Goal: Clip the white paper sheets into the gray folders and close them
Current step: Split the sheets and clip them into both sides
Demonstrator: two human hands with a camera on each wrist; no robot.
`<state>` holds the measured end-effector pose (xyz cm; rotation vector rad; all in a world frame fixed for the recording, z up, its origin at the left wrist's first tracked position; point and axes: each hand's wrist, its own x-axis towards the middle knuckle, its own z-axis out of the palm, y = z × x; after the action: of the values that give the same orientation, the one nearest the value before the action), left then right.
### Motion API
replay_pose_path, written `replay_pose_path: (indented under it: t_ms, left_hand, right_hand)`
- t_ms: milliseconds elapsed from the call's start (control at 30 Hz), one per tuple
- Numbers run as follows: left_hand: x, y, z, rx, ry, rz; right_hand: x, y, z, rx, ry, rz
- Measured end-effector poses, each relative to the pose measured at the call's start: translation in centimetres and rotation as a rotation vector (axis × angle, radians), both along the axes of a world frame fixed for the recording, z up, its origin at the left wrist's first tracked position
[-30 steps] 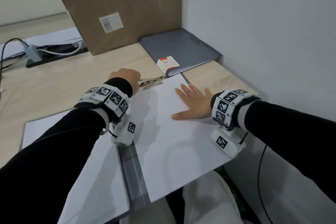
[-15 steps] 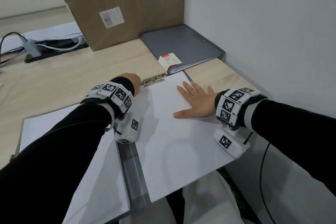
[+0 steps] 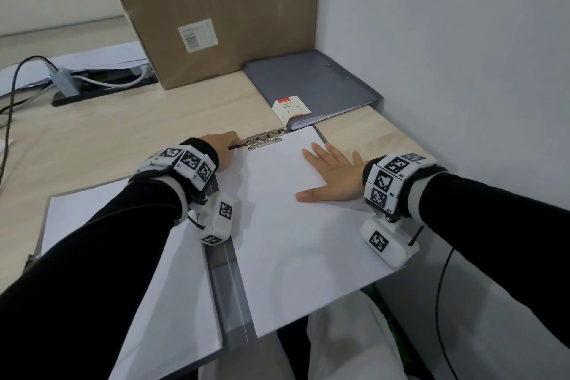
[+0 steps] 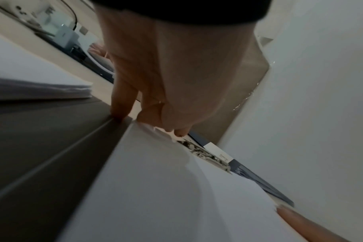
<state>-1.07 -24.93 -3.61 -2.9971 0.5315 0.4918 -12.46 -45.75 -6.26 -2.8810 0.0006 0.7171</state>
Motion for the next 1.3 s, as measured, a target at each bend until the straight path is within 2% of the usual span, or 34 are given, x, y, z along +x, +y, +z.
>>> replay_pose_path:
  t_ms: [200, 333, 467, 600, 767, 833, 1033, 1133, 1300]
  left_hand:
    - [-0.2, 0.3, -0.2, -0.028, 0.01, 0.022]
    - [-0.6, 0.5, 0.1, -0.167, 0.022, 0.079]
    - [-2.0, 1.7, 0.2, -0.342, -0.03, 0.158]
    - [-4.4, 3.1, 0.4, -0.381, -0.061, 0.12]
    - [-8.7, 4.3, 0.5, -0.438, -0.046, 0.11]
    - [-10.4, 4.5, 0.5, -0.413, -0.022, 0.094]
    - [-15.0, 4.7, 0.8, -0.354, 0.061, 0.051]
    - [-16.7, 4.9, 0.8, -0.281, 0.133, 0.004]
    - [-18.0, 5.5, -0.2, -0.146, 0.186, -0.076]
  right_hand:
    - [0.1, -0.3, -0.2, 0.011, -0.001, 0.0]
    - [0.1, -0.2, -0.5, 0.026, -0.021, -0.019]
    - [0.6, -0.1, -0.1, 0.144, -0.065, -0.098]
    - [-0.3, -1.0, 1.4, 0.472, -0.292, -0.316]
    - [-3.6, -2.2, 1.8, 0.314, -0.498, -0.469]
    - [-4.9, -2.6, 1.9, 0.267, -0.466, -0.523]
    - [-8.2, -2.7, 1.3, 0.167, -0.208, -0.549]
    - [-9.2, -3.0, 1.0, 0.308, -0.059, -0.586]
    - [-9.1, -4.8, -0.7, 0.631, 0.043, -0.611]
